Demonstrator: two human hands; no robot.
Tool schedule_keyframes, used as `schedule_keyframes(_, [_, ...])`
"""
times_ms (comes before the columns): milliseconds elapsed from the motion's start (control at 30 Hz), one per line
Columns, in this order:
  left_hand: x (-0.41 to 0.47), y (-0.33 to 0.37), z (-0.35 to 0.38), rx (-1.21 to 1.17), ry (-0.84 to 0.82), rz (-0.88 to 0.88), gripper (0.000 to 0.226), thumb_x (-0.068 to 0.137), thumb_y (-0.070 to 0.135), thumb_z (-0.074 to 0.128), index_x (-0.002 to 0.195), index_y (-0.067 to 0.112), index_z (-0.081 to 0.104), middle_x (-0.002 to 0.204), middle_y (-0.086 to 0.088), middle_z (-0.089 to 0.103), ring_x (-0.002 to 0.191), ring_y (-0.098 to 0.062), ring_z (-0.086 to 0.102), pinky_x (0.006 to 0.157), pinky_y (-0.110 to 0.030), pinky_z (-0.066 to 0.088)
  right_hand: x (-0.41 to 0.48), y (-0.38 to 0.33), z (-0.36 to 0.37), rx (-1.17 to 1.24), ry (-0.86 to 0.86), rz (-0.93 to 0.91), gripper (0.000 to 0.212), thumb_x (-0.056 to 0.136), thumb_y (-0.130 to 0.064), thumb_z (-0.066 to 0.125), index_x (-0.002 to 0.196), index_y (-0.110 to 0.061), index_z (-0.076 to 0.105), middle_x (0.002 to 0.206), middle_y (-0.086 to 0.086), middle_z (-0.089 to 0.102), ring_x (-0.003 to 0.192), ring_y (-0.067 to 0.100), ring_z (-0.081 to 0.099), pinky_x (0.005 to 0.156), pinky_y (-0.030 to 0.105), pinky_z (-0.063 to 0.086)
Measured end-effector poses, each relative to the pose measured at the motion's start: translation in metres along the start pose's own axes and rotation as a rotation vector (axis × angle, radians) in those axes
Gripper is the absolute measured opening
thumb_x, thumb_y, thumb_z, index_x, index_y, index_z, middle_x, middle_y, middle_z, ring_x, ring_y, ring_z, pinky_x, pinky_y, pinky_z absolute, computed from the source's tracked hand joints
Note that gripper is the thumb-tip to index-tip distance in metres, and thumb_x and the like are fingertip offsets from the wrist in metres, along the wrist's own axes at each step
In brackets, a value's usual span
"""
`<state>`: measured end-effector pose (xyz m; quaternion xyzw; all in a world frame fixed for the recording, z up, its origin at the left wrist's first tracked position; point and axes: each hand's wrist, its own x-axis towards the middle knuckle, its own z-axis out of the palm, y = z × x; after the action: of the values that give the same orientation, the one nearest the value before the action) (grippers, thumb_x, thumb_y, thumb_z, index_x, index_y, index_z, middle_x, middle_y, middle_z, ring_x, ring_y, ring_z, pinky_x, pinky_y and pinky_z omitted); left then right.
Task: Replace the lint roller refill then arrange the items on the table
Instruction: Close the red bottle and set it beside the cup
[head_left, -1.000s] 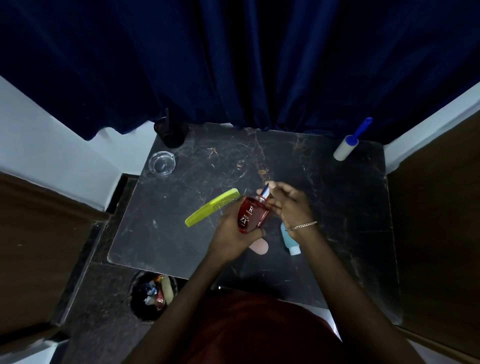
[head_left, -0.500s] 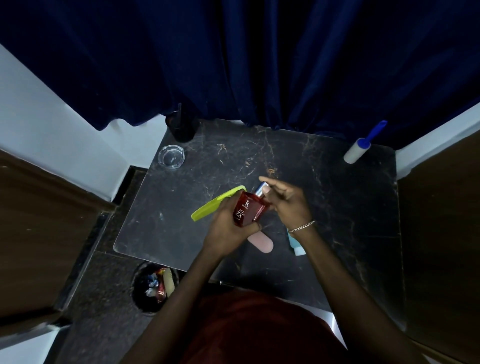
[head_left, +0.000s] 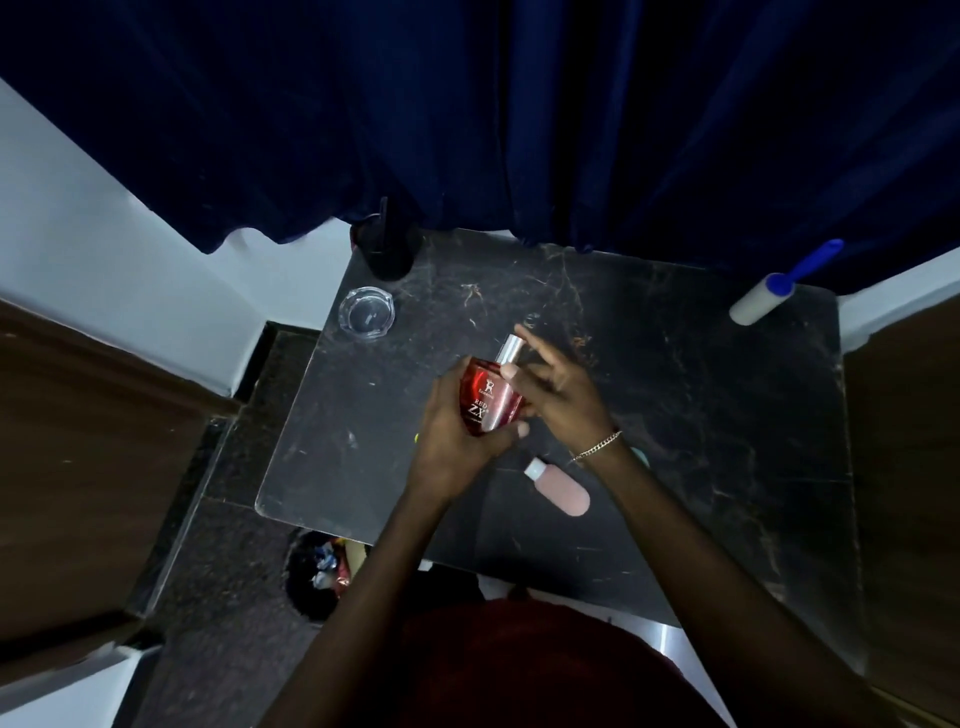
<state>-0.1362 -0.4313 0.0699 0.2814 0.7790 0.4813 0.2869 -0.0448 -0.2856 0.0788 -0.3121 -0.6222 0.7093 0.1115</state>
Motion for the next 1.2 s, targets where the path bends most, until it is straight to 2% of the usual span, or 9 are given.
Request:
schedule_keyframes(67, [0.015,-0.007,-0.011,-0.009,0.004,0.003,0.11,0.059,0.056,0.089,0.152,0.025,0.038,0.137,0.007,0.05,0.122,-0.002,0.056,0.097,-0.01,0.049,0.012,0.0,0.012,-0.029,0.022,0.05,0.067,0.082,-0.041,0.076,0.142,-0.033,0.047,0.105,0.001,0.077,0.096,0.013,0.075,0.08,0.03,0.061])
schedule_keyframes(133, [0.032,-0.017,-0.02,-0.017,-0.016,0.0,0.109,0.062,0.047,0.091,0.153,0.023,0.037,0.137,0.007,0.048,0.122,0.003,0.053,0.093,-0.003,0.045,0.024,0.002,0.026,-0.068,0.048,0.08,0.048,0.079,-0.032,0.08,0.123,-0.023,0.062,0.099,0.0,0.078,0.089,0.014,0.075,0.074,0.028,0.06])
schedule_keyframes(233, [0.06,-0.032,-0.036,-0.096,-0.079,-0.037,0.096,0.069,0.022,0.089,0.151,0.022,0.041,0.139,-0.002,0.053,0.12,-0.011,0.061,0.093,-0.026,0.057,0.049,0.008,0.044,-0.033,0.106,0.175,0.025,0.077,-0.02,0.083,0.097,-0.019,0.069,0.089,0.003,0.077,0.079,0.019,0.073,0.066,0.035,0.062])
schedule_keyframes(333, [0.089,-0.041,-0.052,-0.067,-0.081,-0.027,0.066,0.073,0.026,0.084,0.128,0.049,0.056,0.122,0.016,0.068,0.108,-0.002,0.068,0.087,-0.015,0.053,0.082,0.012,0.051,-0.113,0.172,0.187,0.024,0.074,-0.013,0.084,0.092,-0.016,0.069,0.084,0.005,0.077,0.077,0.019,0.071,0.073,0.042,0.06])
schedule_keyframes(433, [0.131,-0.056,-0.065,-0.034,-0.101,-0.049,0.045,0.078,0.022,0.081,0.112,0.049,0.066,0.107,0.018,0.076,0.1,-0.002,0.072,0.087,-0.026,0.056,0.121,0.015,0.057,-0.173,0.2,0.156,0.027,0.074,-0.007,0.083,0.083,-0.025,0.065,0.07,-0.01,0.075,0.065,-0.001,0.069,0.066,0.027,0.061])
schedule_keyframes(567, [0.195,-0.075,-0.069,0.084,-0.055,-0.038,0.033,0.084,0.021,0.082,0.113,0.034,0.073,0.093,0.018,0.075,0.091,-0.008,0.074,0.087,-0.036,0.061,0.176,0.022,0.055,-0.26,0.267,0.074,0.031,0.071,-0.005,0.085,0.092,-0.018,0.067,0.085,-0.003,0.074,0.079,0.005,0.067,0.077,0.025,0.055])
schedule_keyframes(733, [0.26,-0.091,-0.058,0.073,0.007,-0.021,0.035,0.091,0.017,0.074,0.126,0.018,0.07,0.113,0.002,0.078,0.105,-0.015,0.074,0.097,-0.042,0.059,0.247,0.031,0.052,-0.239,0.294,-0.014,0.041,0.073,0.002,0.08,0.109,-0.01,0.065,0.101,0.004,0.071,0.093,0.014,0.066,0.087,0.028,0.054])
schedule_keyframes(867, [0.283,-0.101,-0.048,0.071,0.094,0.008,0.038,0.096,0.022,0.07,0.132,0.017,0.065,0.118,-0.001,0.077,0.109,-0.016,0.072,0.098,-0.038,0.058,0.285,0.039,0.049,-0.275,0.282,-0.078,0.041,0.075,0.002,0.078,0.107,-0.02,0.064,0.095,-0.013,0.07,0.086,-0.004,0.067,0.082,0.014,0.053])
schedule_keyframes(1200, [0.308,-0.122,-0.029,0.11,0.099,0.004,0.043,0.094,0.01,0.063,0.136,0.017,0.059,0.124,-0.004,0.072,0.114,-0.021,0.069,0.1,-0.038,0.056,0.323,0.06,0.04,-0.409,0.276,-0.131,0.042,0.076,-0.01,0.077,0.116,-0.018,0.067,0.107,-0.004,0.073,0.102,0.012,0.069,0.097,0.038,0.055])
